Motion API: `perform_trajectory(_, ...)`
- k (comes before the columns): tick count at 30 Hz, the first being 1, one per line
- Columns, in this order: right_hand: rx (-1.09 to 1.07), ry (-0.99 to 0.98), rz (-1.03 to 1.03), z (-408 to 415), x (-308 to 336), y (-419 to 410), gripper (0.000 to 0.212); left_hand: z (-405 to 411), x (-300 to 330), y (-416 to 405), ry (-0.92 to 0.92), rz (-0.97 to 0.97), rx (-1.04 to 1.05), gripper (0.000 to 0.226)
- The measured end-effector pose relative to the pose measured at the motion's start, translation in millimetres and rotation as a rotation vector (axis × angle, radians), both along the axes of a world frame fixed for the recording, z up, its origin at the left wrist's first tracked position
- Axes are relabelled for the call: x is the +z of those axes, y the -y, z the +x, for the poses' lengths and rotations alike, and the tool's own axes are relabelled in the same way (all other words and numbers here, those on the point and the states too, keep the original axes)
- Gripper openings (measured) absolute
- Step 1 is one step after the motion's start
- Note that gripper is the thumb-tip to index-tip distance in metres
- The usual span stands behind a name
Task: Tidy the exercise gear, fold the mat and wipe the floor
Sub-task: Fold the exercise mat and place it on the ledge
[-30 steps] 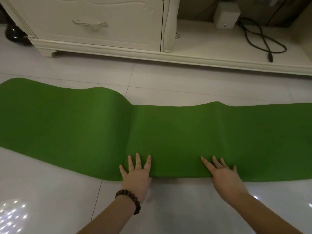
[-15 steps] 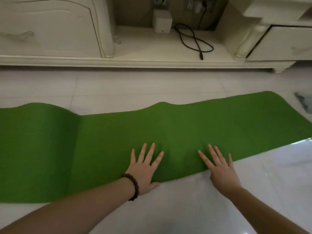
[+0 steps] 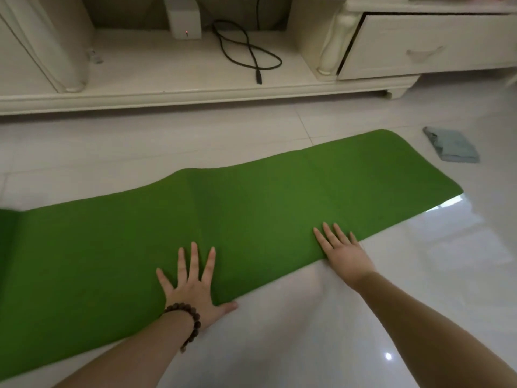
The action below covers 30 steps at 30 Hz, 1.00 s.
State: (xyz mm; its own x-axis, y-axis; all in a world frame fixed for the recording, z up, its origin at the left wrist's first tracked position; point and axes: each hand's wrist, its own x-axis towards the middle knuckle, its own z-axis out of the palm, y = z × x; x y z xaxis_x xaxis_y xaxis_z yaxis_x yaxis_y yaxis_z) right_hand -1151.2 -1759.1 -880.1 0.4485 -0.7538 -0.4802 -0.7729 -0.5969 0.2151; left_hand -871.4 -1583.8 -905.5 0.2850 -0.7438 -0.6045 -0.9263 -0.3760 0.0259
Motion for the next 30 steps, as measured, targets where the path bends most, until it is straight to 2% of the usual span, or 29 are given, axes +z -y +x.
perform_trajectory(3,0.083,-0.031,-0.050,-7,3,-1,0.063,0,0,1,0.005,-0.001,0.011,0.122)
perform_trajectory(6,0.163,0.123,-0.207,-7,11,2,0.061,1,3,2,-0.003,0.017,0.009,0.118)
perform_trajectory(9,0.162,0.165,-0.268,-22,17,-16,0.042,2,3,3,-0.017,0.027,0.005,0.121)
perform_trajectory(16,-0.074,0.216,-0.123,-16,-9,-63,0.074,4,11,5,-0.033,0.107,-0.040,0.127)
perform_trajectory(20,-0.187,0.023,0.008,-5,10,-76,0.071,21,42,2,-0.132,0.162,-0.074,0.123)
perform_trajectory(24,-0.145,0.129,0.064,59,51,-87,0.076,70,98,-34,-0.089,0.066,-0.086,0.104)
perform_trajectory(27,0.060,0.261,0.111,141,79,-105,0.084,139,138,-80,-0.013,0.025,-0.139,0.095)
perform_trajectory(30,0.253,0.339,0.118,234,101,-130,0.082,224,162,-141,0.087,-0.002,-0.092,0.094)
